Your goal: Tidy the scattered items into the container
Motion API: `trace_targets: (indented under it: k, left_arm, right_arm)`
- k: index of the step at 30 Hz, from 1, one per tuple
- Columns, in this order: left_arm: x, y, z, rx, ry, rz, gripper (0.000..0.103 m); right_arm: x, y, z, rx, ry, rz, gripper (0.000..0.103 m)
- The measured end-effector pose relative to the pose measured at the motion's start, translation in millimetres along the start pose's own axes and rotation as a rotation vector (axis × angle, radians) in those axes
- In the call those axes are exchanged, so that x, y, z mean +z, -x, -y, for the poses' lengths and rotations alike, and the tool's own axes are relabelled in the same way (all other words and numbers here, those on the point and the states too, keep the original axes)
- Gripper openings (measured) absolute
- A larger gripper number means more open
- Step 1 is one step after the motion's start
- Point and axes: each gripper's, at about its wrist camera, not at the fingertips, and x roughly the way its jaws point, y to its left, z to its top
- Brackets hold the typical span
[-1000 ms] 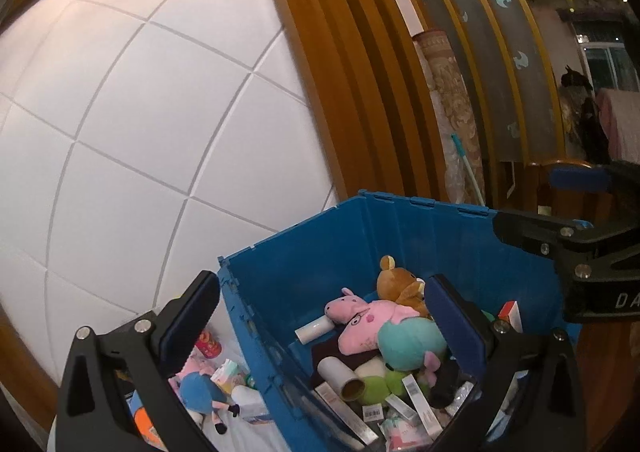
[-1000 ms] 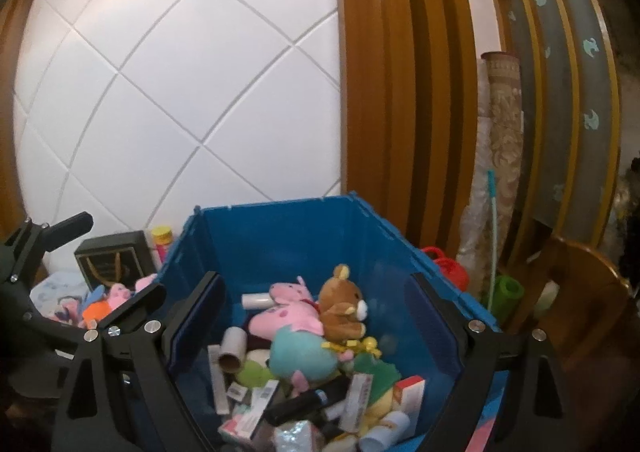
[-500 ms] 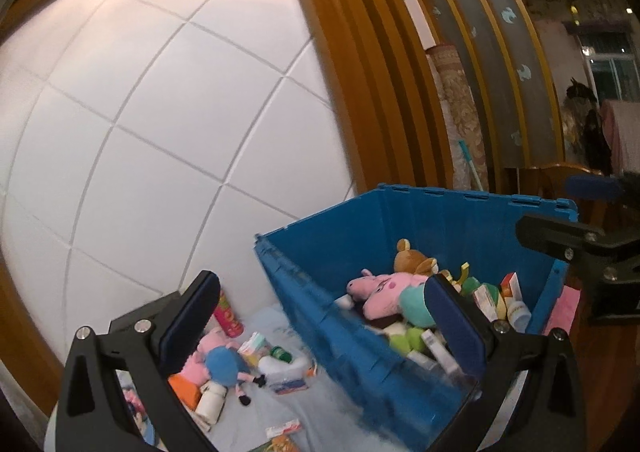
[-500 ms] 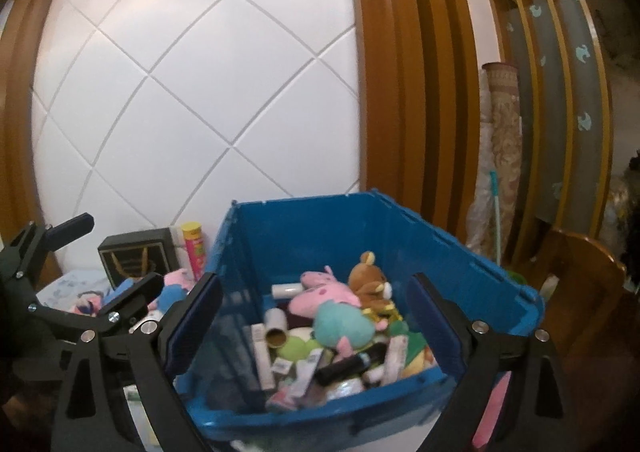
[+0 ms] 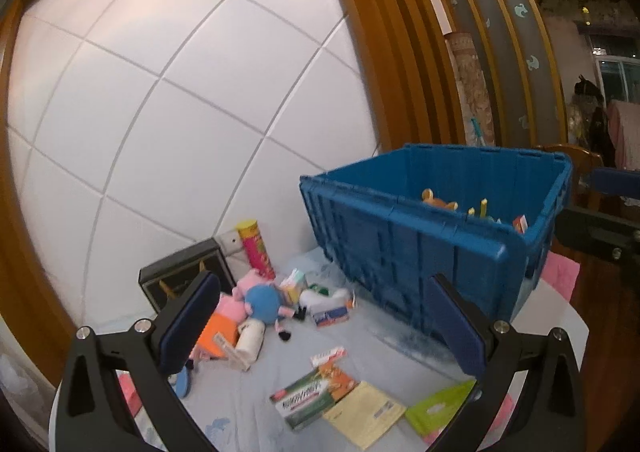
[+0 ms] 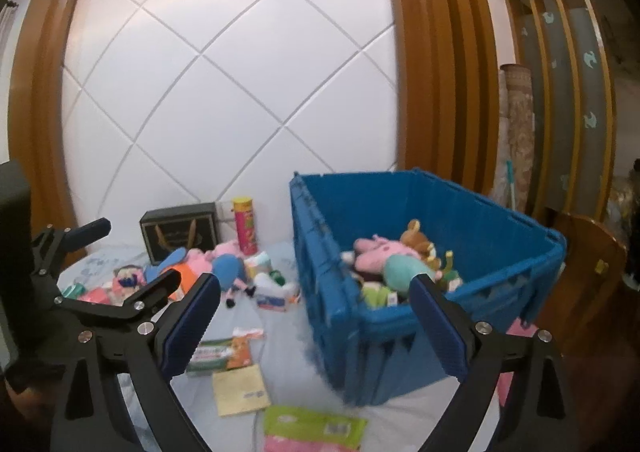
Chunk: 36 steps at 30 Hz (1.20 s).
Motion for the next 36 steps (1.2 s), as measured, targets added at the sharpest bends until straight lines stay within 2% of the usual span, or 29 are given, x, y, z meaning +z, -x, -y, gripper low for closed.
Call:
trace_targets:
  k: [9, 15, 20, 24, 26, 30, 34, 36]
  left_arm:
    - [-26, 31, 12, -0.001, -0.033, -0.006, 0.103]
    - [-24, 44, 23, 0.03, 0.002, 0.0, 0.103]
    - [-24, 51, 35, 0.088, 0.005, 0.016, 0.103]
    - [-22, 63, 31, 0.061, 0.04, 0.057, 0.103]
    - [-18, 67, 25, 0.088, 0.06, 0.057, 0.103]
    - [-19, 74, 18, 0.223, 0.021, 0.078, 0.103]
    - [-25, 77, -4, 0.137, 0.077, 0.044, 0.103]
    - [-27, 78, -12, 0.14, 0.088, 0.04, 0.103]
  right_arm:
    - [-26, 30, -13, -0.019, -0.004, -0.017, 0.096]
    - [-36, 38, -3, 0.005, -0.012, -0.029, 0.096]
    - [-43, 41, 9, 0.017, -0.012, -0.027, 0.096]
    - [-45, 41, 10, 0.016, -0.018, -0.045, 0.096]
    - [-42, 43, 6, 0.013, -0.011, -0.041, 0.096]
    - [-36, 43, -6, 0.03, -0.018, -0.028, 0.096]
    - [-36, 36, -23, 0.059, -0.008, -0.04, 0.096]
    - [-36, 33, -31, 0.077, 0.001, -0.048, 0.096]
